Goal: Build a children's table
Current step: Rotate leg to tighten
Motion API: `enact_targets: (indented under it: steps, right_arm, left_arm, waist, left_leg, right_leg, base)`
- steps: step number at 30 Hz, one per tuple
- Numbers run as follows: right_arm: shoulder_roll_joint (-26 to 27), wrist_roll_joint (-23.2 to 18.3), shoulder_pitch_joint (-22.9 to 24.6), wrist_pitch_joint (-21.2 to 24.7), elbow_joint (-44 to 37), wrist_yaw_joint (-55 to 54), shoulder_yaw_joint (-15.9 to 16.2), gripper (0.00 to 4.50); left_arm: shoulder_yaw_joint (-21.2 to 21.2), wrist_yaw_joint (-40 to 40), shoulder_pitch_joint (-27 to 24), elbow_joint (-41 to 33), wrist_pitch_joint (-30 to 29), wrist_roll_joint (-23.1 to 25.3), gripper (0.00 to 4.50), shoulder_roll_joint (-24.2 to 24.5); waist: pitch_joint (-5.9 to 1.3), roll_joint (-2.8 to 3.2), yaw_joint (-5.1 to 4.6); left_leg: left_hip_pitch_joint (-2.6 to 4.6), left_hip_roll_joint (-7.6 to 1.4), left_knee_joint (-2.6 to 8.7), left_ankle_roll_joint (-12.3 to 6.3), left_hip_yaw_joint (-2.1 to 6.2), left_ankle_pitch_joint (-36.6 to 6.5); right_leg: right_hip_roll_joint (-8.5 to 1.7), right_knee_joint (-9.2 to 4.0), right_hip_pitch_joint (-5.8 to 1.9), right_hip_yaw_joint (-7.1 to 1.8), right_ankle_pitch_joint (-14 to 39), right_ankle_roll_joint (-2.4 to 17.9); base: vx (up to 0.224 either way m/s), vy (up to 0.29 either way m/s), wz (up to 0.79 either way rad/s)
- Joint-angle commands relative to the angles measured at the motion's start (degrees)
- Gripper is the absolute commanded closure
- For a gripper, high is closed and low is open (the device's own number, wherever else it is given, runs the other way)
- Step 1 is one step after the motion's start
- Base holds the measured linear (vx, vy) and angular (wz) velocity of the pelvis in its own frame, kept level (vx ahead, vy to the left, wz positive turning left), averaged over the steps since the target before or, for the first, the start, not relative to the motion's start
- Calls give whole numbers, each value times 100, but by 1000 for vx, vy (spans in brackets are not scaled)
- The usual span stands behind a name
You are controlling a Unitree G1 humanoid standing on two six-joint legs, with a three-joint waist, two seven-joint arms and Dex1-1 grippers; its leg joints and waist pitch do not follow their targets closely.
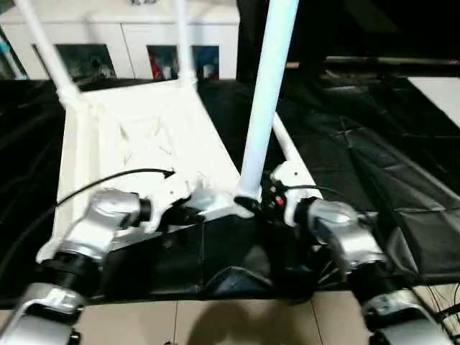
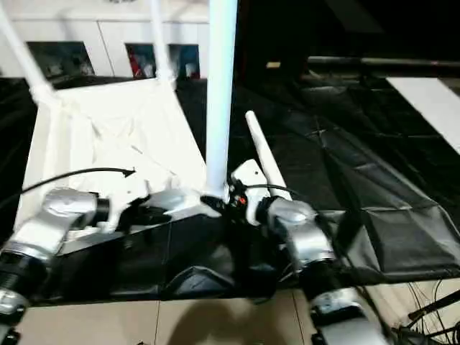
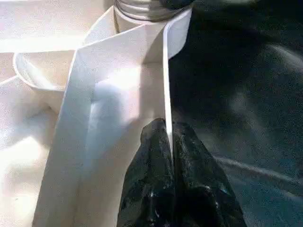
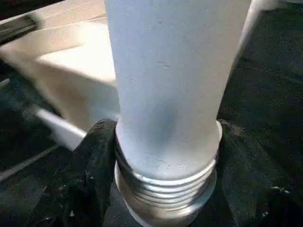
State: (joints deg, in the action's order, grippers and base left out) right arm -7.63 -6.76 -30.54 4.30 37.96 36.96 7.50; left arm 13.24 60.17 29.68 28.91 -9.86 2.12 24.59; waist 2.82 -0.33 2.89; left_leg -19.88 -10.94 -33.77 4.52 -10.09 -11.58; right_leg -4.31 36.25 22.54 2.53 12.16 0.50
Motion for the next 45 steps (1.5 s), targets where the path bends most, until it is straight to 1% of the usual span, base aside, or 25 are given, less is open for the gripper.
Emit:
enact_targets:
  steps: [1,2,3,4,5,7,8,9,11,14,16,18,22,23,26,30,31,32,34,36,38,39,40,42,45]
  right_arm:
    - [24,244,60,400,549,-656,-80,181]
    - [75,245,25,424,619,-790,-110,181]
    - [237,249,-89,474,826,-1201,-193,181]
    - [288,255,-129,488,893,-1337,-214,181]
    - [497,273,-308,536,1171,-1848,-290,181]
    - [656,255,-453,578,1369,-2192,-359,181]
    - [798,225,-592,591,1542,-2462,-424,181]
    - [906,174,-695,600,1663,-2644,-490,181]
    - [1057,127,-861,587,1853,-2884,-581,181]
    - [1155,106,-993,533,2013,-2946,-633,181]
    - [1176,153,-1067,475,2106,-3029,-632,181]
    - [1204,105,-1120,385,2166,-2896,-682,181]
    - [1232,-89,-1152,137,2058,-2492,-855,181]
    - [1220,-113,-1179,62,2049,-2430,-908,125]
    - [1143,-121,-1174,-16,1923,-2237,-909,103]
    - [971,-157,-1073,-17,1606,-1893,-862,68]
    - [809,-177,-952,47,1304,-1570,-774,59]
    - [745,-178,-903,69,1187,-1458,-736,49]
    - [542,-142,-741,114,856,-1097,-619,49]
    - [217,-78,-499,128,415,-486,-411,49]
    - [-32,-66,-338,146,141,22,-265,49]
    - [-50,-66,-327,149,123,60,-256,49]
    - [-245,-107,-195,158,-99,537,-134,49]
    - [-394,-132,-86,175,-296,901,-42,49]
    - [-759,-194,110,174,-643,1690,221,49]
  left_arm:
    - [-5,-213,-17,52,-139,-142,450,-281]
    - [7,-290,2,46,-215,-124,450,-343]
    - [27,-617,88,78,-449,-36,450,-550]
    - [30,-731,120,94,-529,-8,450,-622]
    - [16,-1230,273,189,-855,96,450,-930]
    - [-28,-1576,403,282,-1079,120,450,-1174]
    - [-53,-1819,514,346,-1252,115,450,-1394]
    - [-70,-1975,587,375,-1360,102,450,-1556]
    - [-82,-2188,688,399,-1508,131,450,-1779]
    - [-3,-2245,715,356,-1538,227,450,-1836]
    - [38,-2248,701,323,-1533,275,450,-1823]
    - [36,-2208,652,302,-1482,305,450,-1763]
    - [59,-2126,580,237,-1428,367,450,-1552]
    - [65,-2111,564,207,-1420,374,450,-1487]
    - [95,-1973,502,116,-1329,376,450,-1321]
    - [119,-1681,379,-37,-1192,364,450,-1071]
    - [125,-1388,286,-164,-1068,296,450,-884]
    - [102,-1300,253,-219,-1107,251,450,-829]
    - [68,-1043,166,-347,-1056,163,450,-657]
    - [68,-701,62,-461,-963,45,450,-398]
    - [68,-241,-42,-561,-743,-144,450,-202]
    - [69,-200,-51,-573,-737,-160,450,-186]
    - [124,212,-142,-695,-587,-270,450,-7]
    - [140,508,-203,-787,-527,-371,450,112]
    - [105,801,-170,-764,-488,-438,450,296]
  waist:
    - [-272,-26,22]
    - [-279,-32,16]
    - [-266,-24,6]
    - [-266,-24,6]
    - [-264,-20,4]
    - [-264,-25,-2]
    - [-270,-48,11]
    - [-275,-43,21]
    - [-294,-41,40]
    - [-318,-56,60]
    - [-327,-47,60]
    - [-323,-54,55]
    - [-315,-76,53]
    - [-317,-72,57]
    - [-331,-76,37]
    - [-349,-80,21]
    - [-355,-69,25]
    - [-367,-76,29]
    - [-378,-73,21]
    - [-383,-80,37]
    - [-380,-79,34]
    - [-374,-75,35]
    - [-360,-76,27]
    - [-361,-73,37]
    - [-356,-63,87]
  left_leg:
    - [15,-190,418,-25,42,-1121]
    - [12,-189,422,-5,50,-1137]
    - [18,-196,430,15,43,-1170]
    - [18,-196,430,15,43,-1170]
    - [42,-188,433,59,48,-1264]
    - [22,-171,436,79,53,-1248]
    - [23,-173,437,66,55,-1240]
    - [29,-164,428,52,50,-1231]
    - [10,-162,421,20,52,-1128]
    - [-17,-153,408,-85,44,-943]
    - [-22,-159,410,-117,47,-903]
    - [-26,-158,416,-113,46,-975]
    - [-24,-169,439,-87,56,-1199]
    - [-23,-175,442,-91,61,-1220]
    - [-61,-178,441,-131,63,-1028]
    - [-81,-182,427,-201,61,-809]
    - [-75,-182,414,-250,56,-689]
    - [-86,-191,405,-303,55,-563]
    - [-81,-185,380,-377,34,-393]
    - [-97,-180,364,-488,37,-257]
    - [-74,-179,361,-541,24,-350]
    - [-75,-184,367,-552,30,-366]
    - [-85,-188,375,-552,31,-438]
    - [-71,-198,372,-564,23,-522]
    - [-29,-216,367,-564,7,-468]
  right_leg:
    - [-373,-508,-242,-250,1465,1275]
    - [-373,-515,-251,-251,1537,1236]
    - [-373,-535,-216,-265,1624,1170]
    - [-373,-535,-216,-265,1624,1170]
    - [-371,-562,-193,-263,1801,1139]
    - [-361,-565,-202,-257,1823,1114]
    - [-366,-574,-208,-256,1811,1082]
    - [-371,-577,-195,-261,1766,1064]
    - [-369,-557,-209,-255,1570,1053]
    - [-355,-523,-227,-250,1132,1074]
    - [-355,-510,-227,-241,975,1112]
    - [-350,-517,-230,-236,991,1107]
    - [-367,-551,-224,-239,1344,1025]
    - [-376,-548,-223,-241,1375,1019]
    - [-368,-520,-245,-234,1094,1081]
    - [-368,-490,-268,-234,811,1153]
    - [-359,-477,-259,-232,597,1200]
    - [-359,-443,-282,-229,360,1246]
    - [-344,-404,-261,-229,19,1366]
    - [-331,-363,-291,-222,-358,1426]
    - [-327,-370,-274,-222,-373,1490]
    - [-331,-372,-276,-220,-344,1499]
    - [-333,-384,-272,-220,-237,1499]
    - [-339,-395,-265,-226,-105,1488]
    - [-322,-381,-234,-227,-244,1555]
  base:
    - [0,0,0]
    - [0,0,0]
    - [0,0,0]
    - [0,0,0]
    - [0,0,0]
    - [0,0,0]
    - [0,0,0]
    - [0,0,0]
    - [0,0,0]
    - [0,0,0]
    - [0,0,0]
    - [0,0,0]
    - [0,0,0]
    - [0,0,0]
    - [0,0,0]
    - [0,0,0]
    - [0,0,0]
    - [0,0,0]
    - [0,0,0]
    - [0,0,0]
    - [0,0,0]
    - [0,0,0]
    - [0,0,0]
    - [0,0,0]
    - [0,0,0]
